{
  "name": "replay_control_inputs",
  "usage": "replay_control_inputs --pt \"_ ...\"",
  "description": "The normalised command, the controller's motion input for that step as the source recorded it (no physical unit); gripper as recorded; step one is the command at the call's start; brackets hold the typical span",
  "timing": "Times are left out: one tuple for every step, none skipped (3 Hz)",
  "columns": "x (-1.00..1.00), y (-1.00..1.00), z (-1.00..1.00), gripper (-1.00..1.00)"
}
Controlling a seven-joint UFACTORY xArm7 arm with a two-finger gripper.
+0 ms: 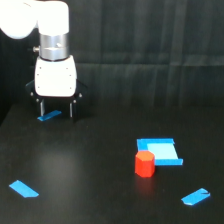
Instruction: Pick up the red object from the table
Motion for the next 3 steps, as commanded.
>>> replay_control_inputs --pt "0.88 -0.56 -0.13 0.97" --pt "0.91 -0.72 -0.24 1.00" --pt "0.92 -0.62 -0.30 0.99"
